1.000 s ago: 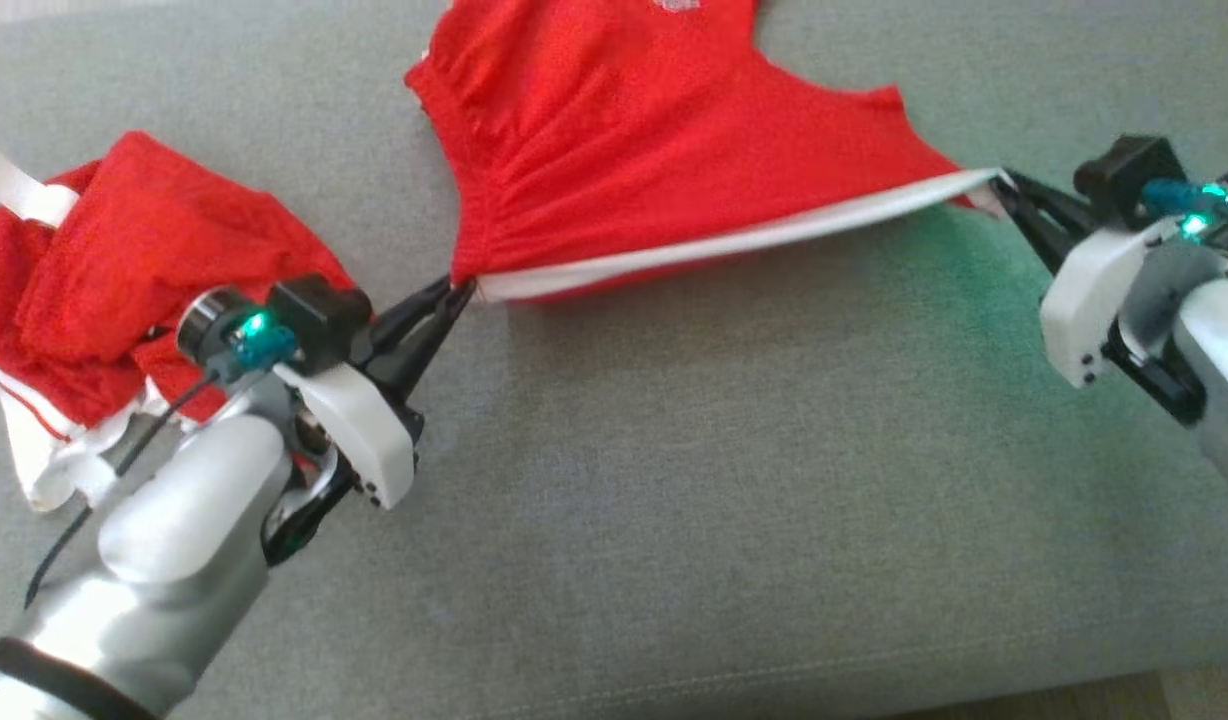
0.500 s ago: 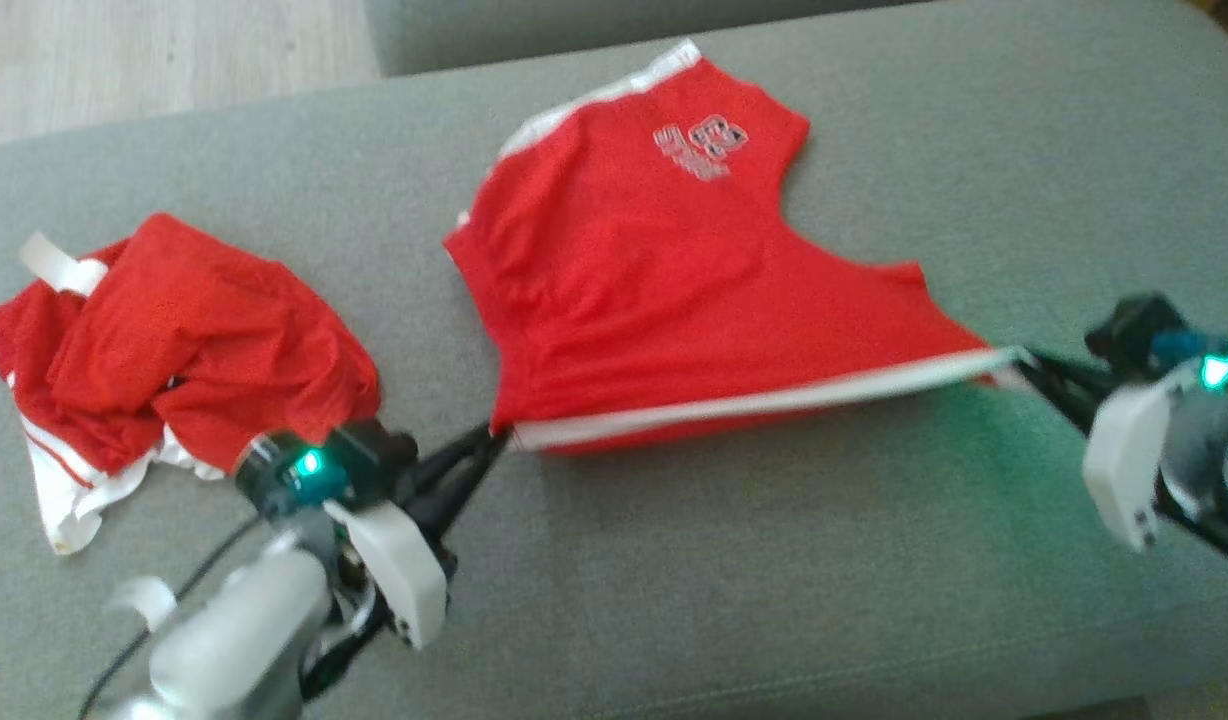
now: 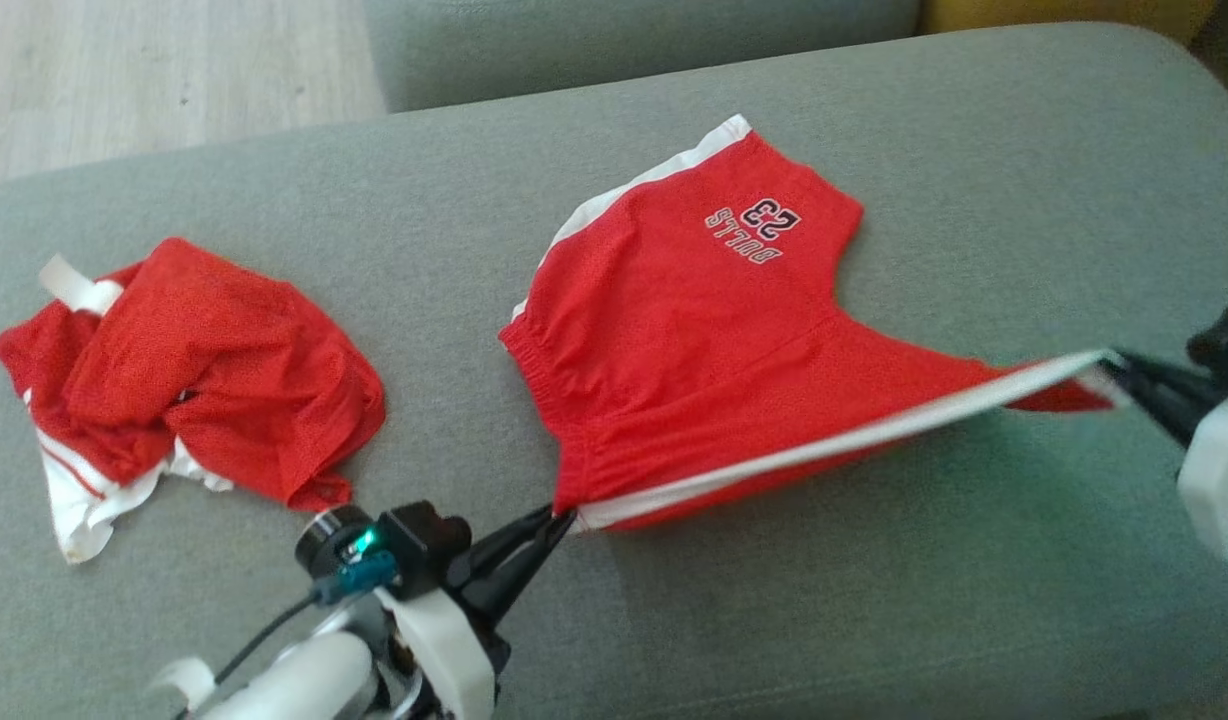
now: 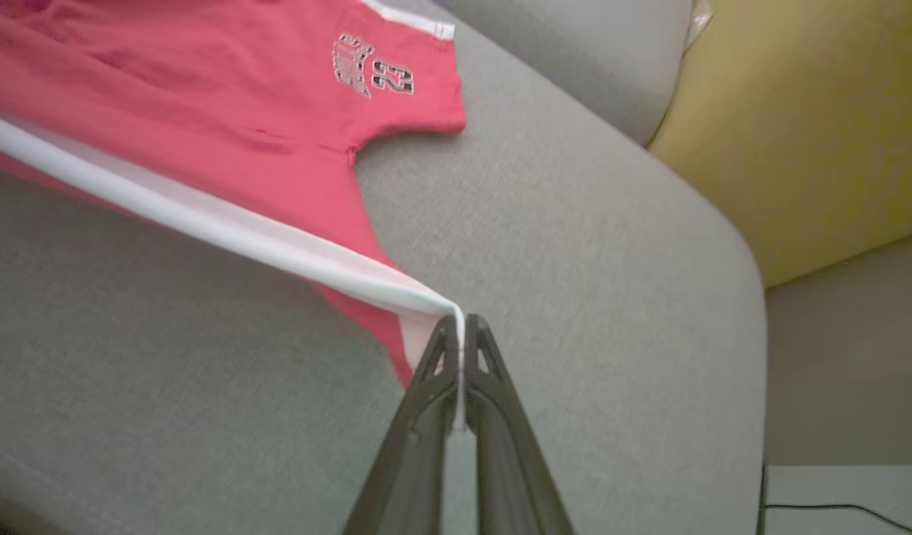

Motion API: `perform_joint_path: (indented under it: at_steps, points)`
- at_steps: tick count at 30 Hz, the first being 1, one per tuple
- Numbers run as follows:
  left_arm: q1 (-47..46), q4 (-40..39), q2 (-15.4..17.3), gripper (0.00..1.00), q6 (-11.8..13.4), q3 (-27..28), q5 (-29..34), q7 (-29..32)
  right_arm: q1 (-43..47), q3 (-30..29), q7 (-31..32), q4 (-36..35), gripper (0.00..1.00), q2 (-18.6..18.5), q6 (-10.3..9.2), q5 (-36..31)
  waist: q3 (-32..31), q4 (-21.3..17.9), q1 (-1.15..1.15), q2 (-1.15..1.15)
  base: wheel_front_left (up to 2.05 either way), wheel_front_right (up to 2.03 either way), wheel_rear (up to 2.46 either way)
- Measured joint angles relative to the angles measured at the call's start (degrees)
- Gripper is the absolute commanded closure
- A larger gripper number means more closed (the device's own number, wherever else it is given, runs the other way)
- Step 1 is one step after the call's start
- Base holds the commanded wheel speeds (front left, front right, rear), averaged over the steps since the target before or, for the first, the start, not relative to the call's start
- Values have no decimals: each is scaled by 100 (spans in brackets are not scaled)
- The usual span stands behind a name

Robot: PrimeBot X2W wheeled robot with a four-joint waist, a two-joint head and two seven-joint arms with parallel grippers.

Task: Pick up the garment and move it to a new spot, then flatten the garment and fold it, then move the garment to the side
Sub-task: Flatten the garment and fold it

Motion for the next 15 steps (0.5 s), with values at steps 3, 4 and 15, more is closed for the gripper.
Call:
perform_joint_path:
  at_steps: [3,4,15]
  points:
    - [-159,-100,21,100,45,42,0,73,-1,-388,104,-163,100,64,0,-268,86,79,0,0,0,0,0]
    - [-238,-119,24,100,49,76,-1,98,-5,-492,147,-198,100,108,0,-374,120,111,1,0,0,0,0]
    - [-1025,-156,-16,100,42,293,-58,208,-1062,-416,344,-183,100,261,0,-1260,607,499,1,0,0,0,0]
